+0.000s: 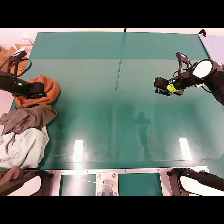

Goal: Fold the shirts.

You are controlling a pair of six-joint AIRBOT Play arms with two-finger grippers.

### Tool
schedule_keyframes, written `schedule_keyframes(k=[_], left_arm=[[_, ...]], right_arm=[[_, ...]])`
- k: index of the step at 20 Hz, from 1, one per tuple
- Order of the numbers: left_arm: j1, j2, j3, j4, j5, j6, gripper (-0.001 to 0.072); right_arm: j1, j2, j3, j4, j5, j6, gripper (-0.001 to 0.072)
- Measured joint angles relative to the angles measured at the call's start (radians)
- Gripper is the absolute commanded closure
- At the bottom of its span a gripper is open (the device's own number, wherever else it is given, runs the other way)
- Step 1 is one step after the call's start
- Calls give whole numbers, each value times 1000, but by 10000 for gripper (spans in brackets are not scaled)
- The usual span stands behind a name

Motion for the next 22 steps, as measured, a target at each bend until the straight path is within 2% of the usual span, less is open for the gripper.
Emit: schedule_keyframes(k=[16,22], left_arm=[[0,0,0,-2,7,0,683],[0,0,0,-3,122,0,682]], right_arm=[[0,-3,-7,0,0,0,692],[0,-3,-7,0,-14,0,692]])
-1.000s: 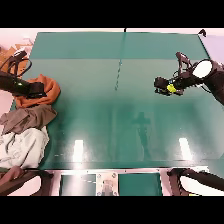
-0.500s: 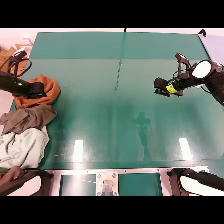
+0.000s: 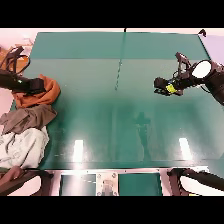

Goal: Fold the shirts.

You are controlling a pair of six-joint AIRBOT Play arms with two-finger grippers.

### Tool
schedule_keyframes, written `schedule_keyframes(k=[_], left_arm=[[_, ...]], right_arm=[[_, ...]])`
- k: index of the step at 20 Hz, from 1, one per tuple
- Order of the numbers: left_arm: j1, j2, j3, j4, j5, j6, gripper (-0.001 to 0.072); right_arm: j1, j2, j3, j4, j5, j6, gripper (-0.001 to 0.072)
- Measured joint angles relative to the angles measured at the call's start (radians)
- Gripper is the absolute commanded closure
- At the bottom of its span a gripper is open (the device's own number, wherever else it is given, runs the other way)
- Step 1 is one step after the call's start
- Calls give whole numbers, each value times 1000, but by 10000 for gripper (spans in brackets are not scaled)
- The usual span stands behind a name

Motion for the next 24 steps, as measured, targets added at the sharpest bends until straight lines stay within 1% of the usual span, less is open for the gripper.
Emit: schedule_keyframes(k=[1,2,3,4,5,6,7,11,15,16,17,18,19,21,22,23,24], left_arm=[[0,0,0,1,19,0,577],[0,0,0,5,38,0,90],[0,0,0,13,65,0,12],[0,0,0,32,93,0,13],[0,-2,0,64,132,0,11],[0,-7,0,110,175,0,-13],[0,-19,0,161,214,0,-13],[11,-145,0,345,344,-17,-13],[38,-313,0,417,472,-45,-13],[42,-349,0,425,499,-48,6],[45,-380,0,431,520,-52,181],[46,-403,1,437,541,-54,420],[48,-422,3,440,553,-55,689],[49,-444,27,441,535,-55,683],[50,-452,56,439,507,-54,684],[50,-456,93,428,475,-51,684],[49,-456,137,404,440,-45,684]], right_arm=[[0,0,0,0,-2,0,691],[0,0,0,0,-9,0,691],[0,-1,0,0,-18,0,690],[0,-1,0,0,-31,0,674],[0,-1,0,0,-51,0,559],[0,-1,0,0,-74,0,380],[0,-1,0,0,-95,0,286],[-5,-3,0,-1,-181,0,279],[-36,-14,0,-4,-222,0,279],[-45,-19,0,-6,-226,0,280],[-53,-22,0,-6,-229,0,282],[-60,-25,0,-6,-231,-1,286],[-66,-27,0,-6,-234,-1,312],[-77,-29,0,-6,-236,-2,344],[-83,-30,0,-6,-237,-2,415],[-90,-30,0,-6,-236,-2,446],[-100,-30,0,-6,-228,-2,446]])
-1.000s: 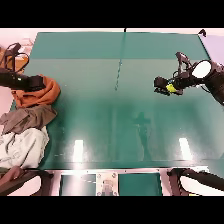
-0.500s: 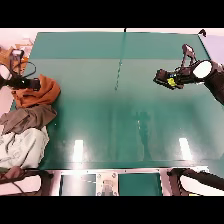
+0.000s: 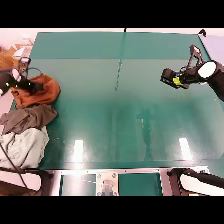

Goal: Fold the shirts.

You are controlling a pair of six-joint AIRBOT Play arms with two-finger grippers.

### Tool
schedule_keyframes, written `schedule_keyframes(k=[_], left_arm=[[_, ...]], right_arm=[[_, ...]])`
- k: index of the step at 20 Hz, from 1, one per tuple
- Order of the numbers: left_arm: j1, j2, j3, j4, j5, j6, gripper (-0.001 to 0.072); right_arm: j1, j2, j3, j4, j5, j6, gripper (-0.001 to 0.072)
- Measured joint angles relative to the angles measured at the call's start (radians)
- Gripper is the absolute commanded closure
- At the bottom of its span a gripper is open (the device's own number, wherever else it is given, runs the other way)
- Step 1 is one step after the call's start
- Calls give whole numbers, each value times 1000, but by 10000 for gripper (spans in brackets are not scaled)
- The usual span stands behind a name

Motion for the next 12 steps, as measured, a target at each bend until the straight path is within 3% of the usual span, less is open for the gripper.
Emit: schedule_keyframes(k=[5,12], left_arm=[[-119,48,267,-191,-178,64,684],[-488,40,419,-373,-286,82,682]], right_arm=[[-92,0,1,0,103,-21,447],[-196,0,1,4,204,-46,447]])
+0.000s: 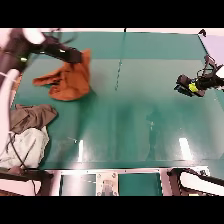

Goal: Fold the shirts.

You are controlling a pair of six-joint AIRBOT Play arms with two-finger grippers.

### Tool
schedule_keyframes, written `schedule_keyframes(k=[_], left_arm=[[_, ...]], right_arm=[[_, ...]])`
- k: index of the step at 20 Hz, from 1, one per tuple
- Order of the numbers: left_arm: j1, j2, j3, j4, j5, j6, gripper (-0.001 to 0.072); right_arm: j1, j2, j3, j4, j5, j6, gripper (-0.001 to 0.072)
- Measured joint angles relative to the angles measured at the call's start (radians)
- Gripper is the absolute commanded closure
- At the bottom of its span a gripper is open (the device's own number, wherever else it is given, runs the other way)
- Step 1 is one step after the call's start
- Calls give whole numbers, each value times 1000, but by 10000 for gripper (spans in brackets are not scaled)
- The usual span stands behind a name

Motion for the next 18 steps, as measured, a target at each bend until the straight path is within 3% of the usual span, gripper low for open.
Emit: schedule_keyframes(k=[2,3,4,5,6,7,11,12,13,18], left_arm=[[-87,-46,4,-27,-7,-4,681],[-124,-72,5,-49,-5,-6,522],[-157,-101,5,-74,0,-8,140],[-182,-122,6,-101,7,-11,94],[-197,-137,10,-133,16,-21,94],[-198,-147,19,-142,23,-28,94],[-75,-164,117,-157,-75,-72,92],[-24,-167,134,-153,-126,-90,72],[29,-168,145,-153,-174,-106,-13],[281,-170,94,-142,-311,-172,-13]], right_arm=[[-7,0,0,0,9,-3,447],[-9,0,0,2,11,-3,445],[-11,0,0,2,15,-3,431],[-13,0,0,2,16,-3,361],[-14,0,0,2,17,-3,292],[-14,0,0,2,19,-4,277],[-1,0,-21,22,21,-6,276],[15,0,-37,31,18,-6,277],[39,0,-59,39,8,-6,276],[223,-47,-149,163,-101,-50,276]])
